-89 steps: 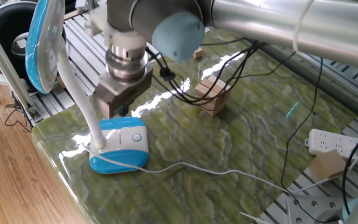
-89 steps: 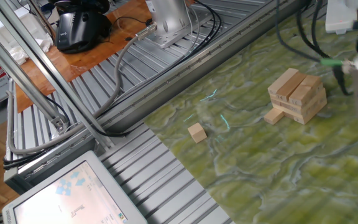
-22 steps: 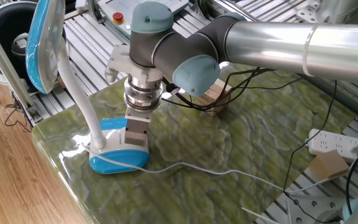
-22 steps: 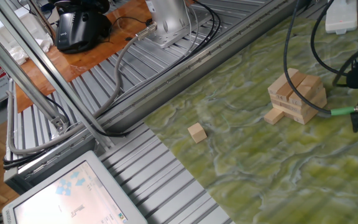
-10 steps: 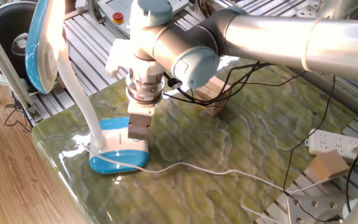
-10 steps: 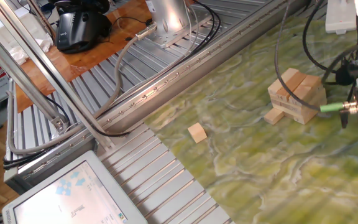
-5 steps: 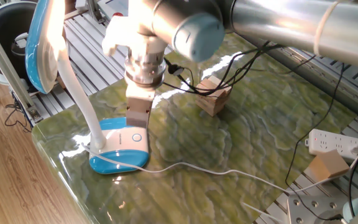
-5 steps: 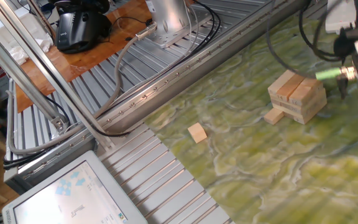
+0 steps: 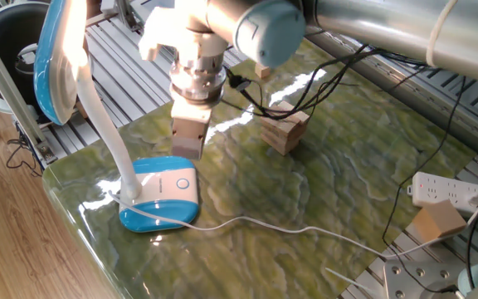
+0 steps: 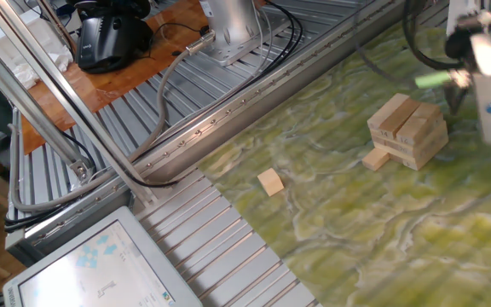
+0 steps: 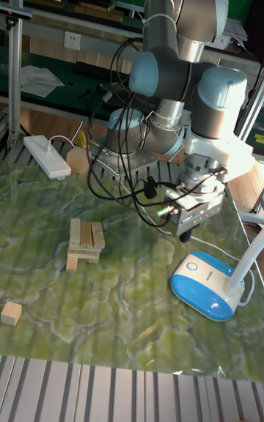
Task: Turn on the desk lamp by pressing the button
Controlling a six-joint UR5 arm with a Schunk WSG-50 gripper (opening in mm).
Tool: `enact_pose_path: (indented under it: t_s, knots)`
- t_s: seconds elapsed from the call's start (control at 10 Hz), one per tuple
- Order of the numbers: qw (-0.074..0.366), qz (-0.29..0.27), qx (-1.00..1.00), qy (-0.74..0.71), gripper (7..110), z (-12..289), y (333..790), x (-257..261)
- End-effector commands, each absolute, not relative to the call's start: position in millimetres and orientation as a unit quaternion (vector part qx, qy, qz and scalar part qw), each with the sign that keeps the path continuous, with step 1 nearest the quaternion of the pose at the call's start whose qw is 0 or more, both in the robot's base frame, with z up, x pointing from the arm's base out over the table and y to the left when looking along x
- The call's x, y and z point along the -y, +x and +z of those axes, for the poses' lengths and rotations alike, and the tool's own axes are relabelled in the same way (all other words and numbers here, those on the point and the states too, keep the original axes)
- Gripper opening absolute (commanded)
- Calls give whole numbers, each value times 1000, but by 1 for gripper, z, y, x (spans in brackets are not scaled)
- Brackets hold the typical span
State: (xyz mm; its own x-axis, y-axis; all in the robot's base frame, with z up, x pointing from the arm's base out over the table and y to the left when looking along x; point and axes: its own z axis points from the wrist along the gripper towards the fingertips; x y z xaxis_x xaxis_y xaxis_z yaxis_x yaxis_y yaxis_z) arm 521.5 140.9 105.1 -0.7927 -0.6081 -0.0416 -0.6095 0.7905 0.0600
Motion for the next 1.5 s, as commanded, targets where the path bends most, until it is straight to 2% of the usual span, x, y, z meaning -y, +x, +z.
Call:
enact_pose_path:
  t_s: [0.0, 0.2, 0.4, 0.8, 1.4]
  knots:
    - [-26, -13, -972, -235, 7, 136, 506, -87]
    - [9, -11, -975, -220, 7, 152, 516, -68]
    - [44, 16, -980, -194, 7, 162, 518, -73]
    - [49, 20, -982, -182, 7, 165, 519, -80]
    - [44, -4, -982, -182, 7, 162, 523, -70]
